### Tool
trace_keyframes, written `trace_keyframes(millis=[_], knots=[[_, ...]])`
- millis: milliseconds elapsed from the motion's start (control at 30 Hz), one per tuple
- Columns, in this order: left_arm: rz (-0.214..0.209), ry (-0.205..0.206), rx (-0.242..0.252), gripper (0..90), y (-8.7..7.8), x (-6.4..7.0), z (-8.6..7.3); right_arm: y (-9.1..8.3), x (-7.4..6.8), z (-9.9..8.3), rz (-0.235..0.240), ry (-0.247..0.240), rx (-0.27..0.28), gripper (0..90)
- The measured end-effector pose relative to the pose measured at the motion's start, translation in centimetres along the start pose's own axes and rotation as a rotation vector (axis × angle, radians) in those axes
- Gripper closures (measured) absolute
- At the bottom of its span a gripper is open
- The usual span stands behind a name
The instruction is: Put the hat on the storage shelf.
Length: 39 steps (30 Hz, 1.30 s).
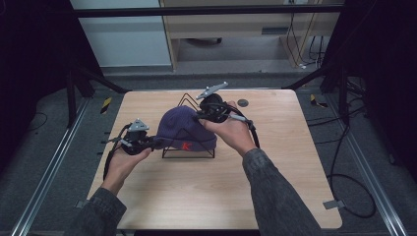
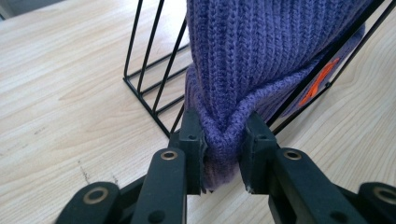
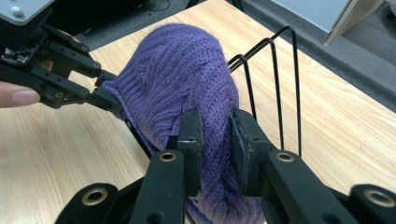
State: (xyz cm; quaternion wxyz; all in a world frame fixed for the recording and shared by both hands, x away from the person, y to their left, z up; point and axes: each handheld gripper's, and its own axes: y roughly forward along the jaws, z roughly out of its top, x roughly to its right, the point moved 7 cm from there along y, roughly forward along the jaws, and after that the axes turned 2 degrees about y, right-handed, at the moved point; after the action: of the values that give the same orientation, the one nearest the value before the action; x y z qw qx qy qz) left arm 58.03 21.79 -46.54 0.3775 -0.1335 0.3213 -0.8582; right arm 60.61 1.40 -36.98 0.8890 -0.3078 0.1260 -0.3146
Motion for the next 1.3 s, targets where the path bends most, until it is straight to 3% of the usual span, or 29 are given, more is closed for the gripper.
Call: trace_keyframes(millis=[600,933,1133,1300], knots=[[0.018,-0.020,-0.011,69.7,0.5,-0.3,-1.1,0.8,-0.7,-0.6,0.020,-0.004,-0.033,73.5],[0.037,-0.032,-0.005,63.0,-0.3,0.0,-1.1,0.0,-1.0,-0.5,0.024,-0.003,-0.019,69.2],[0.098,0.004,0.030,55.6,-1.8,0.1,-1.0,-0.7,-1.7,-0.3,0.038,0.005,-0.003,61.1],[0.132,-0.028,0.051,47.5,-2.4,0.1,-2.3,-1.6,-1.9,0.0,0.030,-0.003,0.008,59.4]])
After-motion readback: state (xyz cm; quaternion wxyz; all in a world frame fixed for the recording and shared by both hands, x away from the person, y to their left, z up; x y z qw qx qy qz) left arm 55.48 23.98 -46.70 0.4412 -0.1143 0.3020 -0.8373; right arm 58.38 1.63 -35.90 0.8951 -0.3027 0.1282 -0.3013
